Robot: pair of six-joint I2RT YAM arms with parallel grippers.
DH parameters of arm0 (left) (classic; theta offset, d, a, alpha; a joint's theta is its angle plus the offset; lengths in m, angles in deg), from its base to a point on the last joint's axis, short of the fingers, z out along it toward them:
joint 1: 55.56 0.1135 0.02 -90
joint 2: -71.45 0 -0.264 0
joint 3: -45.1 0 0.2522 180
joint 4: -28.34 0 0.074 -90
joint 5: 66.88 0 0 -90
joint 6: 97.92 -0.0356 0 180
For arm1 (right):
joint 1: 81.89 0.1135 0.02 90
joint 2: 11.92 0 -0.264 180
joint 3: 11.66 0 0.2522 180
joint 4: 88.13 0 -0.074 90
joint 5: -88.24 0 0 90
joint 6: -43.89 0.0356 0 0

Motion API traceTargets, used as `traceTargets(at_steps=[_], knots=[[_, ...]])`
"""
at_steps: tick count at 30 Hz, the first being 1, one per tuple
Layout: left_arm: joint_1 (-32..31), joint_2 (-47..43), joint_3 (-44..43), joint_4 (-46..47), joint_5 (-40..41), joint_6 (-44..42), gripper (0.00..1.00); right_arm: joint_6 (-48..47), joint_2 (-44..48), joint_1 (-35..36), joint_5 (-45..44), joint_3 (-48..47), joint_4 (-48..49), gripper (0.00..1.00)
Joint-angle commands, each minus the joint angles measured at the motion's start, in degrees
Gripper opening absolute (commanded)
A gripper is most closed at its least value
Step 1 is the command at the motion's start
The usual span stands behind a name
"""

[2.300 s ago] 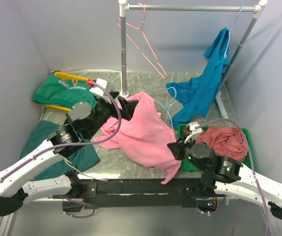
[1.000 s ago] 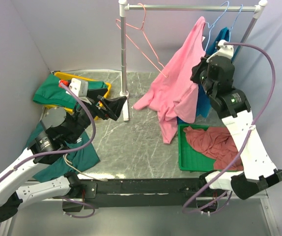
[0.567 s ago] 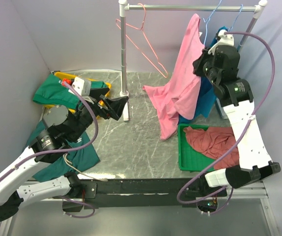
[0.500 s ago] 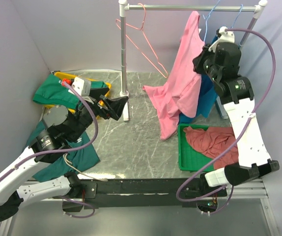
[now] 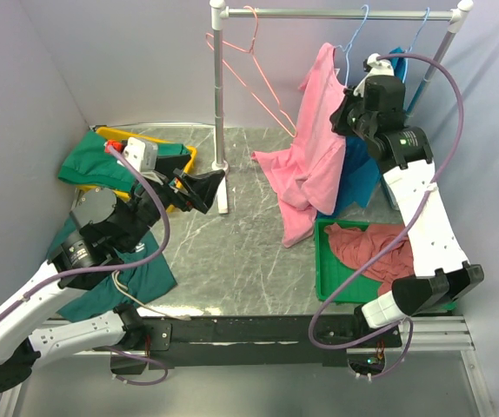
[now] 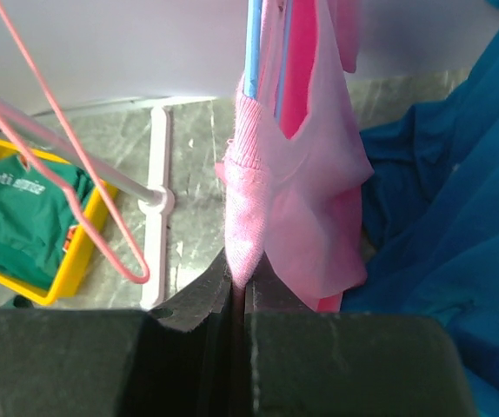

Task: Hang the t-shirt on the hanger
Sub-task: Place the hanger at the clothesline, then reset both arms

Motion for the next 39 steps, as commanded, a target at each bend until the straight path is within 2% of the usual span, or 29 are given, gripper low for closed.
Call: traceTargets(at_steps=[1, 4, 5, 7, 8, 9, 10, 13, 18, 21, 24, 25, 29, 32, 39], knots=[[-0.09, -0.74, -0.05, 0.01, 0.17, -0.13, 0.98, -0.47, -0.06, -0.46, -0.87, -0.01, 3.53, 0.0], [-0.09, -0.83, 0.48, 0.01, 0.52, -0.13, 0.98, -0.12, 1.08, -0.38, -1.04, 1.49, 4.05, 0.01], [-0.09, -0.83, 0.74, -0.08, 0.69, -0.13, 0.98, -0.12, 1.52, -0.38, -1.22, 1.84, 4.05, 0.11], [-0.09, -0.74, 1.01, -0.34, 0.78, 0.04, 0.98, 0.23, 2.31, -0.38, -1.57, 1.58, 3.27, 0.25], [-0.09, -0.74, 1.36, -0.34, 0.61, 0.13, 0.98, 0.32, 2.57, -0.38, -1.48, 0.97, 2.91, 0.43], [-0.09, -0.83, 1.53, -0.25, 0.61, 0.39, 0.98, 0.4, 3.01, -0.46, -1.31, 0.53, 1.69, 0.51], [-0.18, -0.83, 1.71, -0.17, 0.43, 0.48, 0.98, 0.67, 3.36, -0.46, -0.96, 0.09, 1.07, 0.64], [-0.09, -0.31, 2.41, -0.17, 0.61, 1.01, 0.99, 1.63, 6.17, -0.46, 0.01, -0.09, -0.52, 0.83], [-0.09, 1.45, 2.06, -2.53, 2.01, 3.38, 0.99, 2.69, 15.47, 0.5, 5.1, 5.08, 0.97, 0.89], [-0.09, 2.68, 1.62, -4.46, 2.98, 4.87, 0.97, 2.25, 19.61, 4.8, 5.47, 8.34, 1.33, 0.92], [-0.09, 3.21, 1.97, -5.7, 4.47, 6.54, 0.96, 2.6, 22.69, 14.01, 0.73, 12.73, 2.81, 0.94], [-0.09, 3.3, 2.41, -6.05, 5.0, 6.98, 0.96, 2.95, 23.4, 19.52, -0.5, 14.39, 3.69, 0.95], [0.08, 4.09, 3.38, -8.51, 6.85, 10.31, 0.96, 5.5, 28.05, 30.26, -3.85, 28.36, 14.21, 0.96], [0.08, 5.05, 4.87, -10.36, 7.2, 13.82, 0.97, 7.6, 29.9, 35.2, -6.31, 38.91, 22.21, 0.97], [0.08, 7.86, 12.43, -9.57, 4.48, 22.79, 0.96, 12.0, 32.81, 40.32, -8.42, 58.42, 37.35, 0.97]])
